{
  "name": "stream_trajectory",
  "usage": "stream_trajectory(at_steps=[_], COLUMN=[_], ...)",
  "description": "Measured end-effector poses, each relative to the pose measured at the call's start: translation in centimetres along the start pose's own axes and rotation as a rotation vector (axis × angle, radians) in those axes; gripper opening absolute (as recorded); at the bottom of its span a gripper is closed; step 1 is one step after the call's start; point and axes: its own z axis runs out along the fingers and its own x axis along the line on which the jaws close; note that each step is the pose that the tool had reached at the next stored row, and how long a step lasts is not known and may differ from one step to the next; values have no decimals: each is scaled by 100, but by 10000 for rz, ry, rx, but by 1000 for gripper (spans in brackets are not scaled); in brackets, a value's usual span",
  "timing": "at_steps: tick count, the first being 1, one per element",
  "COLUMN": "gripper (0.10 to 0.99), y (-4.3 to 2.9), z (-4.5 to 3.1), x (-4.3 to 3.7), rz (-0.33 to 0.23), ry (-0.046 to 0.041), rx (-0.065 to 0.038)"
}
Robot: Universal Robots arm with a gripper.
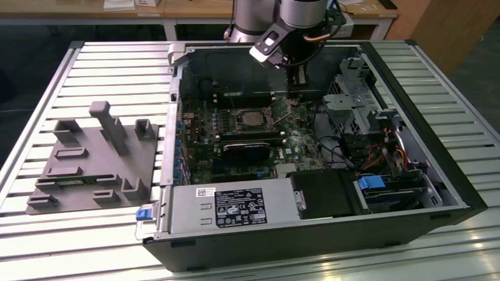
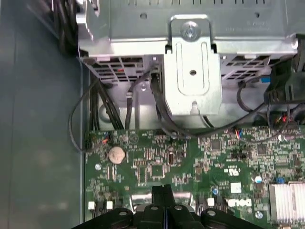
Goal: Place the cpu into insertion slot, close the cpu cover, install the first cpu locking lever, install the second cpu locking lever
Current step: 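Close the cpu cover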
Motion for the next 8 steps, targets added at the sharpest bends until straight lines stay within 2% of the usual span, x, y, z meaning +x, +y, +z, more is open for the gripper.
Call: stream_trajectory(at_steps=[8], gripper=[102], y=[115], z=[18], x=[9], rz=[57], ry=[-2], rx=[4])
